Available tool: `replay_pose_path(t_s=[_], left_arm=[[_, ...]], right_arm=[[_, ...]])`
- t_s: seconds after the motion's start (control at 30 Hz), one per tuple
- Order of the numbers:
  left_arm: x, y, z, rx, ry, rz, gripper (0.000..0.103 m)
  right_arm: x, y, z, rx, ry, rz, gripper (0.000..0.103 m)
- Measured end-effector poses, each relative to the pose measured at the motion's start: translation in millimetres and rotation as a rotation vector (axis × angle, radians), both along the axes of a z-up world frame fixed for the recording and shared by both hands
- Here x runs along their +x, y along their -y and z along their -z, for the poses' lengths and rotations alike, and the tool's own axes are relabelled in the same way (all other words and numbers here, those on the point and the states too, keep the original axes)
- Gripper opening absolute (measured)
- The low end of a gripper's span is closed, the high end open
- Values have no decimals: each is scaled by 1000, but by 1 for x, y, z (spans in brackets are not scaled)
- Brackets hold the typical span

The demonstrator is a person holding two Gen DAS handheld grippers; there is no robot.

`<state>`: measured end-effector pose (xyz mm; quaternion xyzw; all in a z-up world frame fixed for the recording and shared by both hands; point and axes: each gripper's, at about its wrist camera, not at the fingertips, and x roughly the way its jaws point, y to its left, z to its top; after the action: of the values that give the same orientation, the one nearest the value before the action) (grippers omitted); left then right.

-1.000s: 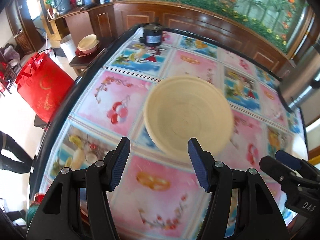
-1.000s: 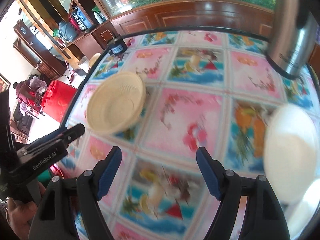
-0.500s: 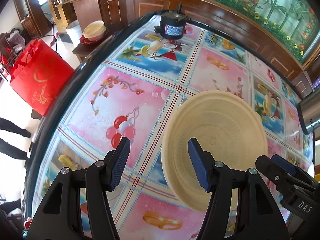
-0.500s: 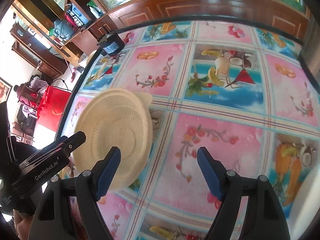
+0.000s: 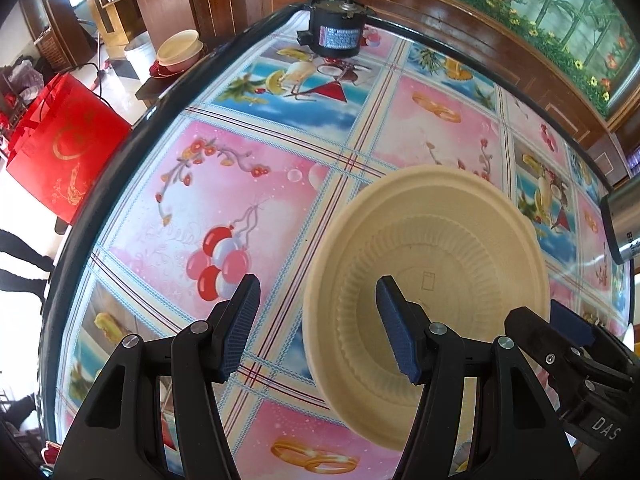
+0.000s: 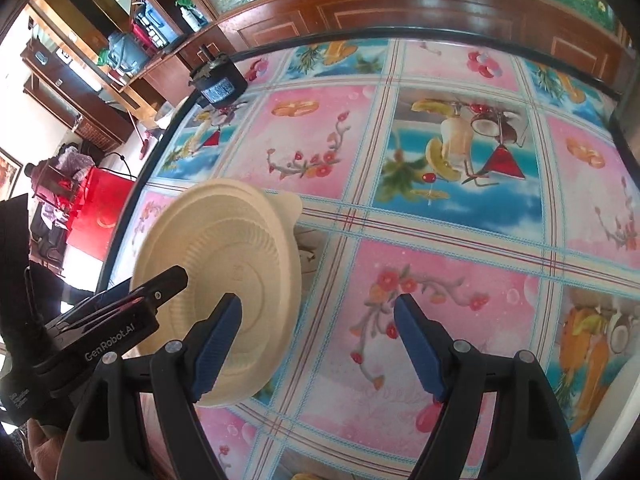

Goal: Organize plates and bowls
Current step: 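Close both grippers on the rim of the cream bowl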

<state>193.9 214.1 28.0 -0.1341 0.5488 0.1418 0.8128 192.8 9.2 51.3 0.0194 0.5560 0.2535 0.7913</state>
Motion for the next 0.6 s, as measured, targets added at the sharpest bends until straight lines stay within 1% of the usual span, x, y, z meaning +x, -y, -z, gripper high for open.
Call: replay_pose_path(t_s=[0.07, 0.13, 0.17, 0.2, 0.23, 0.27, 0.3, 0.37, 0.43, 0.53, 0.6], left_arm=[[1, 0, 2, -7, -7, 0, 61], [1, 1, 5, -5, -12, 3, 61], [1, 1, 5, -8, -11, 3, 59], [1, 3, 6, -20, -18, 11, 47], [1, 4, 7, -32, -24, 19, 42], [1, 7, 6, -27, -27, 28, 35], [0, 11, 5, -30, -27, 42, 24], [-4, 17, 1, -30, -19, 53, 24], [-11, 21, -2, -44, -17, 56, 24], [-24, 30, -7, -71, -12, 71, 24], [-36, 39, -12, -71, -3, 83, 24]], right_arm=[[1, 0, 2, -2, -5, -4, 71], [1, -3, 2, -15, 1, -15, 41], [0, -5, 2, -25, 6, -27, 35], [0, -7, 1, -34, 13, -38, 25], [0, -9, 1, -40, 14, -50, 20], [-1, -10, 1, -37, 16, -62, 17], [-2, -10, -1, -34, 21, -65, 15], [-6, -10, -5, -36, 33, -75, 13], [-13, -7, -10, -52, 57, -78, 13], [-24, 3, -15, -48, 57, -75, 13], [-32, 9, -18, -54, 58, -75, 13]])
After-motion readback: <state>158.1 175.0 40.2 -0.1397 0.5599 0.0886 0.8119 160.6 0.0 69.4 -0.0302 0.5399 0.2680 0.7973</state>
